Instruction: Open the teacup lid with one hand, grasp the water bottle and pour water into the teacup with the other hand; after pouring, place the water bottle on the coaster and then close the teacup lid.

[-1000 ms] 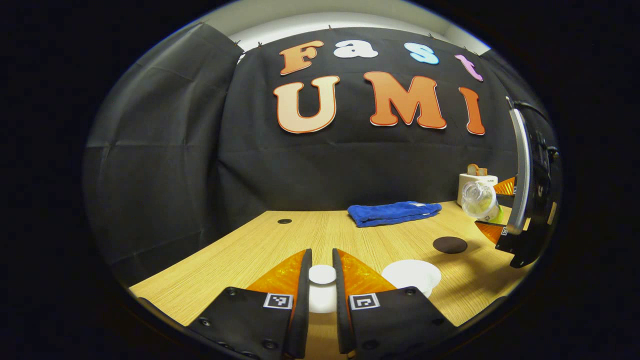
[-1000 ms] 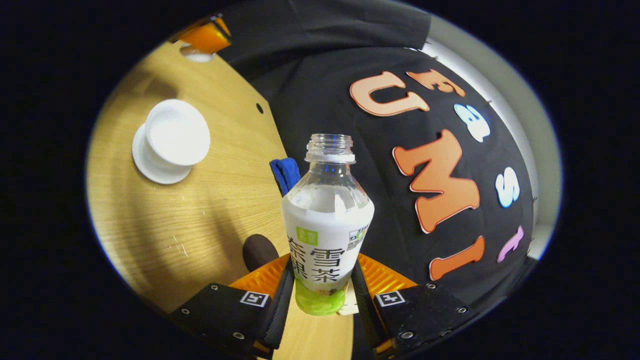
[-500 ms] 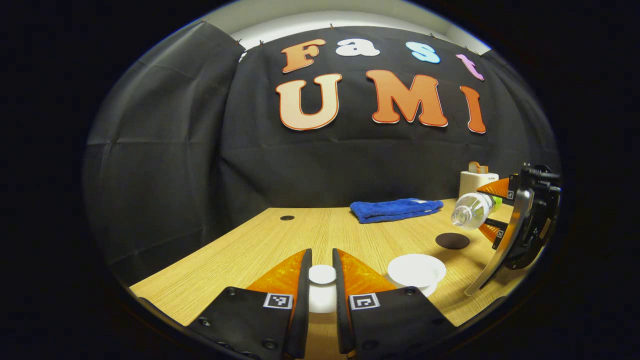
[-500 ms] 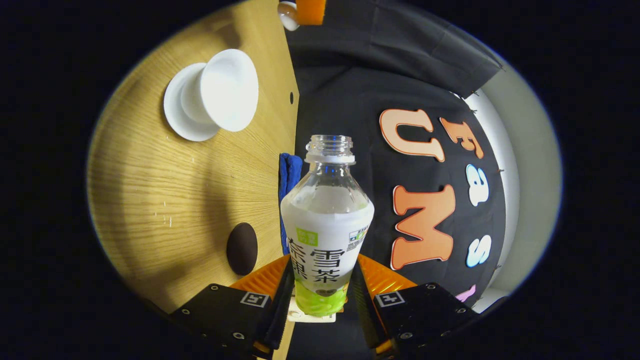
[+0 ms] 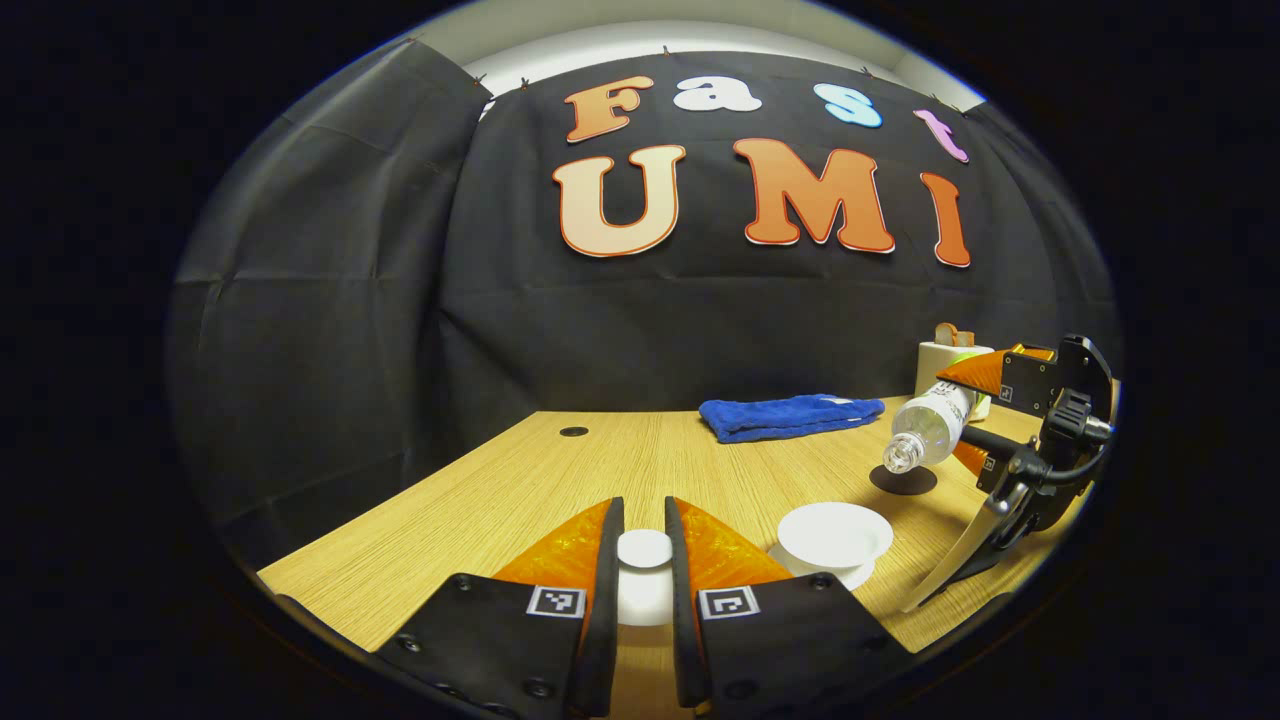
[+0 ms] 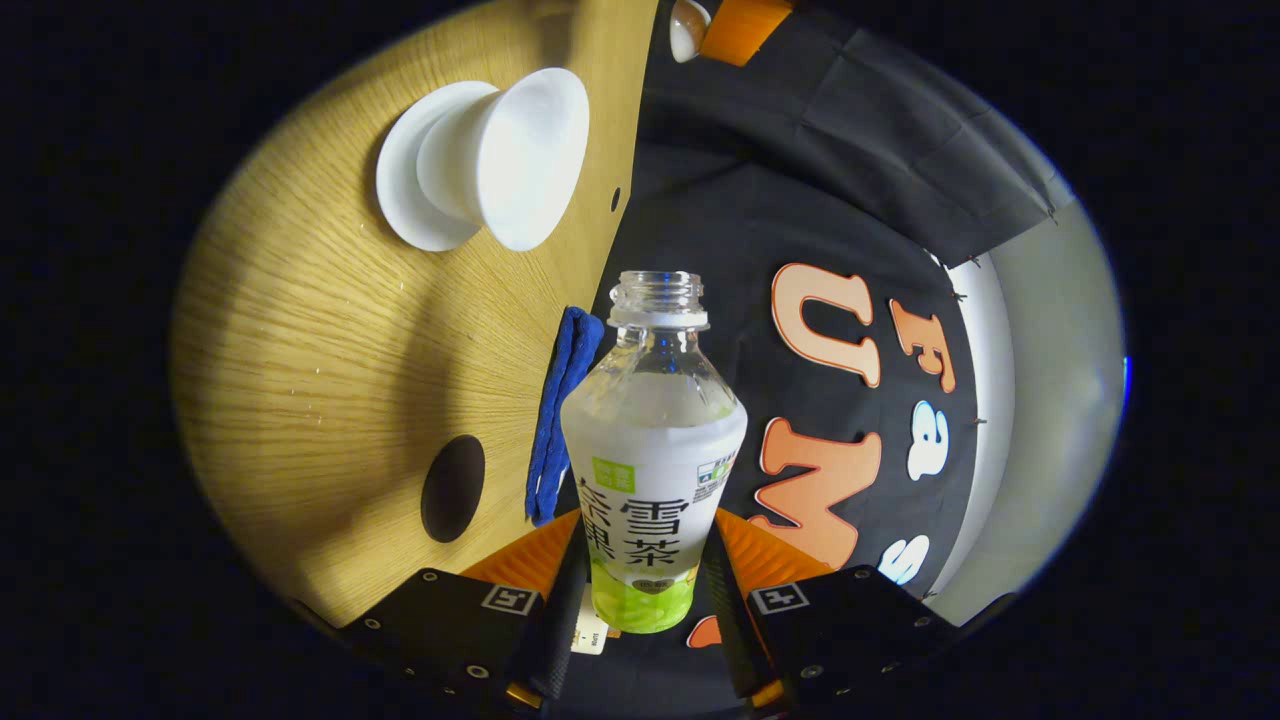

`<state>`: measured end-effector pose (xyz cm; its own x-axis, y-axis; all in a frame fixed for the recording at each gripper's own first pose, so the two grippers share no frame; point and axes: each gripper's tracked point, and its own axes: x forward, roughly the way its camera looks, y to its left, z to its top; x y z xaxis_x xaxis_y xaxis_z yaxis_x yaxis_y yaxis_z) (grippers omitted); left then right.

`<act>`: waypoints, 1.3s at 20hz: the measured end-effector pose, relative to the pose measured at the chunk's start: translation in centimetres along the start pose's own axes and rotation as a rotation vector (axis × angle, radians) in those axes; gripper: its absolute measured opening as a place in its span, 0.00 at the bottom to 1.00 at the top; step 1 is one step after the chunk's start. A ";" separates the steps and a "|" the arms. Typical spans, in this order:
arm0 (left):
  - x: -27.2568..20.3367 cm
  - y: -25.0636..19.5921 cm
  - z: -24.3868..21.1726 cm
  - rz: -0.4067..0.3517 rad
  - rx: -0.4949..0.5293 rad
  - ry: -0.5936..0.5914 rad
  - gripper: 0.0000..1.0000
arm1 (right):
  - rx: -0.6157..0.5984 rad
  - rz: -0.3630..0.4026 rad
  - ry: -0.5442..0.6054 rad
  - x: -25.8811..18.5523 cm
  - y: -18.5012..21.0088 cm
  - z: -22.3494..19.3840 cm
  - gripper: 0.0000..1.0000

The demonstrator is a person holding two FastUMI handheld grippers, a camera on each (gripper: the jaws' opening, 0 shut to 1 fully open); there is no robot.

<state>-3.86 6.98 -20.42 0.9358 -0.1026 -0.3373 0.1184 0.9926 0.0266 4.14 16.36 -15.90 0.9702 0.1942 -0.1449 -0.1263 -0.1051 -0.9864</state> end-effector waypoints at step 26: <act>-1.3 2.3 0.6 0.003 0.004 -0.016 0.27 | -0.243 -0.110 -0.115 1.2 -5.3 0.9 0.63</act>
<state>-4.65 9.32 -19.36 0.9412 -0.1003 -0.3226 0.1165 0.9927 0.0312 5.76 17.99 -10.89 0.9439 0.3247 -0.0597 0.0448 -0.3052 -0.9512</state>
